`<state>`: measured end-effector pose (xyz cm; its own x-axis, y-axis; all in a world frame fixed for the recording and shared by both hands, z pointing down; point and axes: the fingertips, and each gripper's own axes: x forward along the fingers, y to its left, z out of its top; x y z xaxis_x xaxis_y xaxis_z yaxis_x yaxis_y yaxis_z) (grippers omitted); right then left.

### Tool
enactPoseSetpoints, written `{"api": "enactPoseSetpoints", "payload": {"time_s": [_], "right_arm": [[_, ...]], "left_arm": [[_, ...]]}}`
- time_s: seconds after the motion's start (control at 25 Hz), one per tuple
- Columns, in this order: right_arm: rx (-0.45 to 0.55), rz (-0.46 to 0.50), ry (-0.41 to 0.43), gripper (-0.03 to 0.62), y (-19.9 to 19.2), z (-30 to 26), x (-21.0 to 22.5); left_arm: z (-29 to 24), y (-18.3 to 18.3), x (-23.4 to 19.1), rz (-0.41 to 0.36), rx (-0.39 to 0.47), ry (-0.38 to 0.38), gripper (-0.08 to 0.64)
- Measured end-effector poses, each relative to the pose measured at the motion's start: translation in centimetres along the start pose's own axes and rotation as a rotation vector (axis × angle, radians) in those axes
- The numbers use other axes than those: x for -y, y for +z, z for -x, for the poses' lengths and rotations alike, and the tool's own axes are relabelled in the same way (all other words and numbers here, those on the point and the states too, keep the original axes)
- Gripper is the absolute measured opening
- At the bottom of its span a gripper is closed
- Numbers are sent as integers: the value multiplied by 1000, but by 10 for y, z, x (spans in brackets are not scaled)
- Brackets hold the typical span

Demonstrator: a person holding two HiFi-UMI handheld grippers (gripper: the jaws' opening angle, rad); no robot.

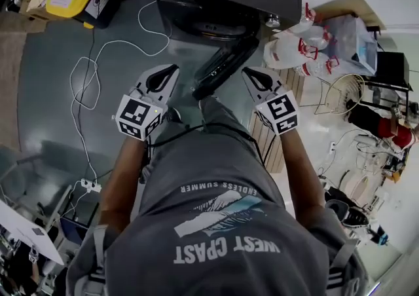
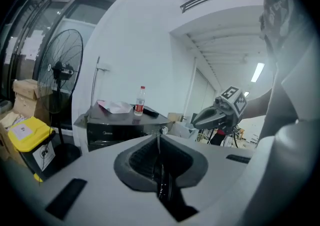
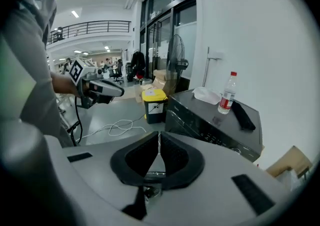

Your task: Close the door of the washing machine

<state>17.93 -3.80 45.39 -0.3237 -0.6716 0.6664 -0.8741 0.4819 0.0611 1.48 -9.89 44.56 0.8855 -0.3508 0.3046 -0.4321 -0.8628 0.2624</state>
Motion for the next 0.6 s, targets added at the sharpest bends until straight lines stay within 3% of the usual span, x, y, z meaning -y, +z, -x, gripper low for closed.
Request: {"api": "enactPoseSetpoints", "payload": {"time_s": [0.32,0.6], "right_arm": [[-138,205,208,55,-47,-57,5],[-278,472,393,107,-101,-85,2]], "left_arm": [[-58,-58,4,36,-107,-18,29],[-99,-119,24,85,-217,-56,37]]}}
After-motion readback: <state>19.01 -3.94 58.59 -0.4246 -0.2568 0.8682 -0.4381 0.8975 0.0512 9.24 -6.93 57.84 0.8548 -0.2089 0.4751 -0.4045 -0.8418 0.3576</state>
